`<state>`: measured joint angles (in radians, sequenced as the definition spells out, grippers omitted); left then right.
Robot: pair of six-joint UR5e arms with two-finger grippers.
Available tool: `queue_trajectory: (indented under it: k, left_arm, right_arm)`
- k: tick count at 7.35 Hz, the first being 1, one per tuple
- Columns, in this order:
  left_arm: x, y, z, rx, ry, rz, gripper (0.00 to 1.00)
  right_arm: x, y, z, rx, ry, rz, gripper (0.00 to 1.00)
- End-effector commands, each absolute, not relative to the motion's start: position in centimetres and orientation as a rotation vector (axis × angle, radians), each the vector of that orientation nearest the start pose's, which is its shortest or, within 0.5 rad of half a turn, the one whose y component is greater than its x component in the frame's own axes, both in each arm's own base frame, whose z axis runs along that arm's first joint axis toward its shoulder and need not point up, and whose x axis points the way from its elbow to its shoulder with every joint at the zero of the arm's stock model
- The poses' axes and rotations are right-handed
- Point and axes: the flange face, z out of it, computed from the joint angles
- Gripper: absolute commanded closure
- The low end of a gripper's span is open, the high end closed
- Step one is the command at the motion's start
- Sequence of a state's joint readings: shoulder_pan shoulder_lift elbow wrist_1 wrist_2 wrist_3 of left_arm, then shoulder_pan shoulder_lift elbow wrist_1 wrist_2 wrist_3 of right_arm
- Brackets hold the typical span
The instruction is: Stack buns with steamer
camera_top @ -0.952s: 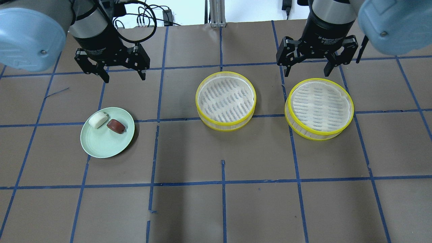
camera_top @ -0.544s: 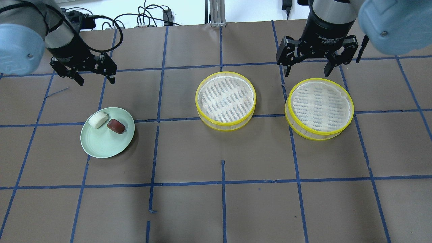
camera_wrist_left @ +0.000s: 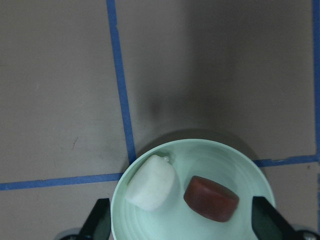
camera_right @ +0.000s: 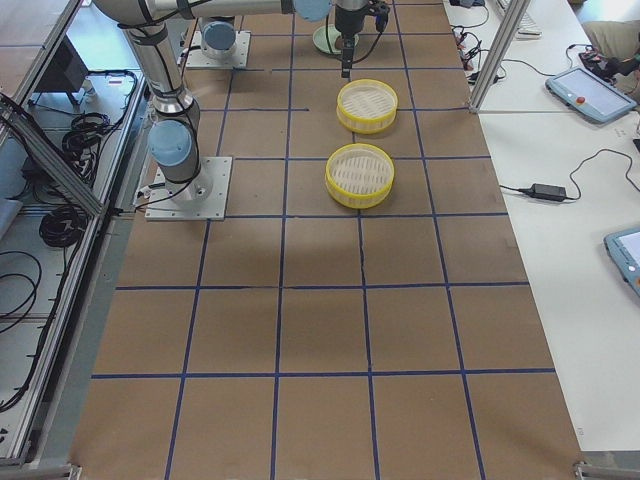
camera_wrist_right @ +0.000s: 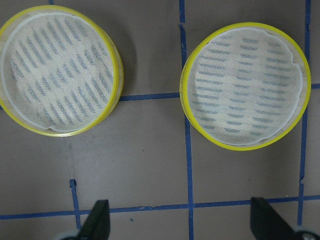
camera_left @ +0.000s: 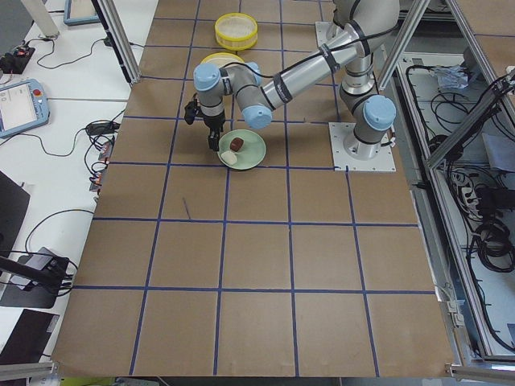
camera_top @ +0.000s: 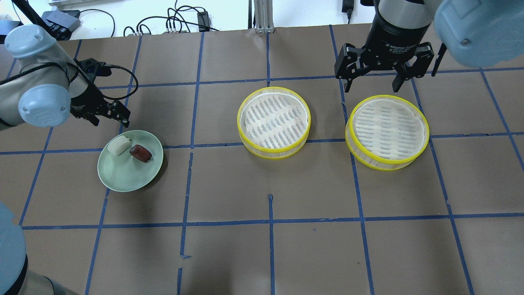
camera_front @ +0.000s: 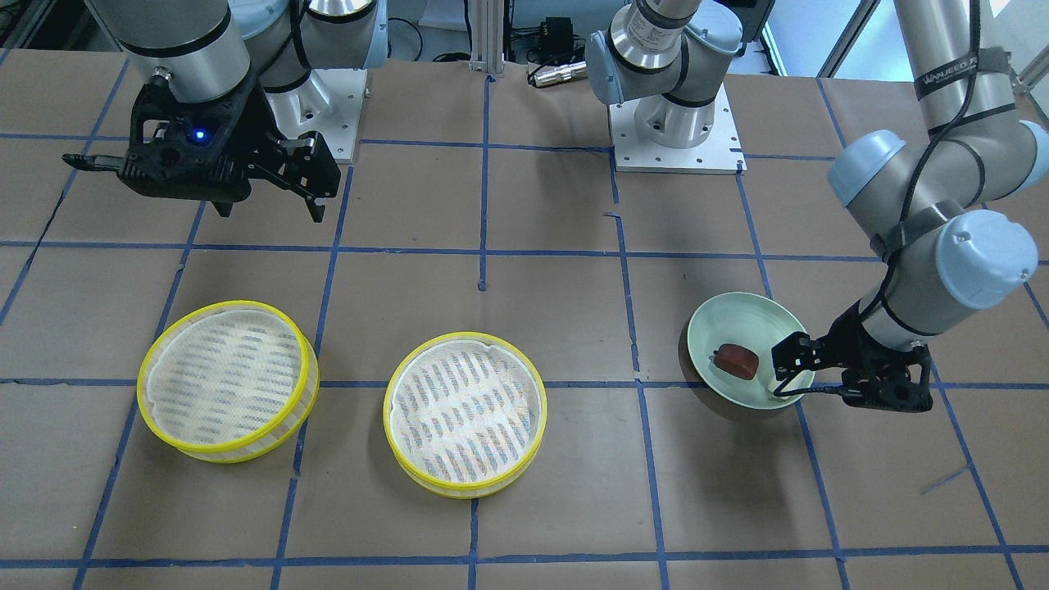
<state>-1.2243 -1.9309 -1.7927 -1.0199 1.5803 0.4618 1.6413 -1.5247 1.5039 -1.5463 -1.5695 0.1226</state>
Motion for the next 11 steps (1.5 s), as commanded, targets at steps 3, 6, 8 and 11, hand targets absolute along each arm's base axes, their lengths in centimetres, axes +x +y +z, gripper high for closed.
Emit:
queue_trajectory:
  k: [3,6,8,11]
  left_arm:
    - [7.1,-57.2,20.9,0.201,3.118,0.118,0.31]
    - [7.6,-56.9,20.3,0.181,3.076,0.173,0.75]
    - [7.6,-57.3,21.8,0.12,3.079,0.126,0.93]
    - [4.5,-58.3,29.2,0.026,3.106,0.062,1.0]
  right_arm:
    - [17.0,-50.1,49.3,0.082,3.137,0.01,0.0]
    - [17.0,-50.1,49.3,0.082,3.137,0.01,0.0]
    - [17.0,-50.1,49.3,0.082,3.137,0.01,0.0]
    - [17.0,-50.1,49.3,0.084,3.135,0.013,0.0]
